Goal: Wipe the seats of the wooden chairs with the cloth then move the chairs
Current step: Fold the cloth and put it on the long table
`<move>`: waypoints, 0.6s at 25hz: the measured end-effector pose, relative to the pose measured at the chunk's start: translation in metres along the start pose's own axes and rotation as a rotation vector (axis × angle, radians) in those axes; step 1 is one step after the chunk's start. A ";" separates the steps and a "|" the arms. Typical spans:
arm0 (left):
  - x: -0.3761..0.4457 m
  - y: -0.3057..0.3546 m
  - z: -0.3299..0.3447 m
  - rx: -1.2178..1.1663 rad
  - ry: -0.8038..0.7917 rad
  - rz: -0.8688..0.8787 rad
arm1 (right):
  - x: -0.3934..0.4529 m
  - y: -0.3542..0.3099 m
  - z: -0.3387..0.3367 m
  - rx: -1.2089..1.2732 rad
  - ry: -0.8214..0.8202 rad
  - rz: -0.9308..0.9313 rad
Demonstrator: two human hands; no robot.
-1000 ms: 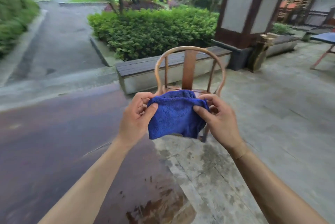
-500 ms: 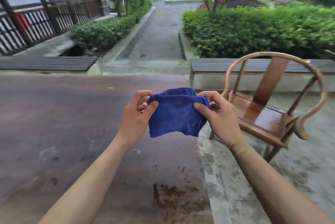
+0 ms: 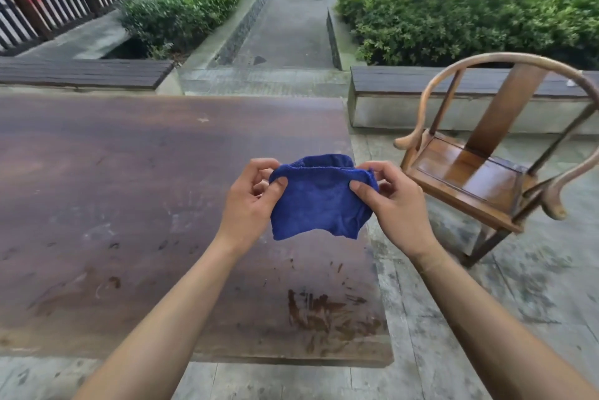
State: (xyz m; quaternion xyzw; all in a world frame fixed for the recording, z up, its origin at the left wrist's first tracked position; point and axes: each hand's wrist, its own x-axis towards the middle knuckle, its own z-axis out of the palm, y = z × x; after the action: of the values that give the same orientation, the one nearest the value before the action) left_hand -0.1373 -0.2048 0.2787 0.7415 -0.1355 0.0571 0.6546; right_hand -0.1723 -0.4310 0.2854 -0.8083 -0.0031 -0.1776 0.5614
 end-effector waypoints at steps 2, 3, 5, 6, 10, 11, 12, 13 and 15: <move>-0.011 -0.022 0.004 -0.006 -0.024 -0.051 | -0.015 0.017 0.003 -0.008 -0.013 0.067; -0.018 -0.033 0.007 -0.010 -0.037 -0.083 | -0.023 0.027 0.005 -0.009 -0.019 0.106; -0.033 -0.056 0.012 -0.016 -0.060 -0.143 | -0.039 0.049 0.009 -0.011 -0.032 0.182; -0.041 -0.068 0.016 -0.013 -0.071 -0.177 | -0.047 0.061 0.011 -0.015 -0.040 0.221; -0.077 -0.122 0.030 0.003 -0.084 -0.313 | -0.085 0.111 0.022 -0.019 -0.064 0.376; -0.086 -0.137 0.034 0.004 -0.078 -0.345 | -0.094 0.125 0.025 -0.027 -0.066 0.408; -0.095 -0.151 0.037 0.008 -0.076 -0.377 | -0.104 0.139 0.028 -0.040 -0.073 0.438; -0.103 -0.168 0.041 0.020 -0.079 -0.410 | -0.114 0.155 0.032 -0.055 -0.084 0.469; -0.117 -0.196 0.049 0.041 -0.092 -0.461 | -0.132 0.182 0.039 -0.083 -0.101 0.524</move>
State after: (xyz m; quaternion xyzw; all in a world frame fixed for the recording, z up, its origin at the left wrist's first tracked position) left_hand -0.1998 -0.2174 0.0545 0.7679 0.0089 -0.1251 0.6282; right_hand -0.2477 -0.4374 0.0698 -0.8118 0.1855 0.0141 0.5535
